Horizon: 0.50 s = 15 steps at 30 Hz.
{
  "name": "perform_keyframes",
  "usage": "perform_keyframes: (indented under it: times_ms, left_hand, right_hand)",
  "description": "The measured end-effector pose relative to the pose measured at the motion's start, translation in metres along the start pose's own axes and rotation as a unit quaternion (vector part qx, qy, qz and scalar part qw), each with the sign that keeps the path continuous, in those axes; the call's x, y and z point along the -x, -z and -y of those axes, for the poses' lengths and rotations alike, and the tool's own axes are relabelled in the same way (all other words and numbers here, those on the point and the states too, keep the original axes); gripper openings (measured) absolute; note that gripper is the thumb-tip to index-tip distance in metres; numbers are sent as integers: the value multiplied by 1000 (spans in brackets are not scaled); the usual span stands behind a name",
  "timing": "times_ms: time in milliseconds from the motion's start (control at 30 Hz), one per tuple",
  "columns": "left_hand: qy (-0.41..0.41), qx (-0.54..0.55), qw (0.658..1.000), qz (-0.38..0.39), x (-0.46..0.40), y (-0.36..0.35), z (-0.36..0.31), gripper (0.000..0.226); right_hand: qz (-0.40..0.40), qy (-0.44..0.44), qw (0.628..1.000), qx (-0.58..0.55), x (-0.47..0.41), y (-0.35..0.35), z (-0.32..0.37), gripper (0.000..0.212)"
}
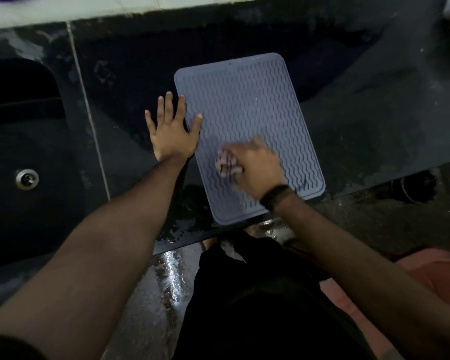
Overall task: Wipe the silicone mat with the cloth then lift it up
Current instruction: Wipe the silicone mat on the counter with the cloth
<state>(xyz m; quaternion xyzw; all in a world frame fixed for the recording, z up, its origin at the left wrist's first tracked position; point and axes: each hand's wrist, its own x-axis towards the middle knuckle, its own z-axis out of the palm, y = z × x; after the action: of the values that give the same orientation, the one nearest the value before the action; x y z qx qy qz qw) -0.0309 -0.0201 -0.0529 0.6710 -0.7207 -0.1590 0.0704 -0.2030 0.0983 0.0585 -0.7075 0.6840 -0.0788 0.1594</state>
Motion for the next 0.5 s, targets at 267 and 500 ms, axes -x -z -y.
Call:
perform_keyframes:
  times_ms: [267, 500]
  left_hand:
    - [5, -21, 999, -23, -1, -4, -2, 67]
    - [19, 1, 1000, -21, -1, -4, -2, 64]
  right_hand:
    - [93, 38, 986, 134, -93, -38, -4, 67]
    - [144, 98, 978, 118, -1, -26, -19, 70]
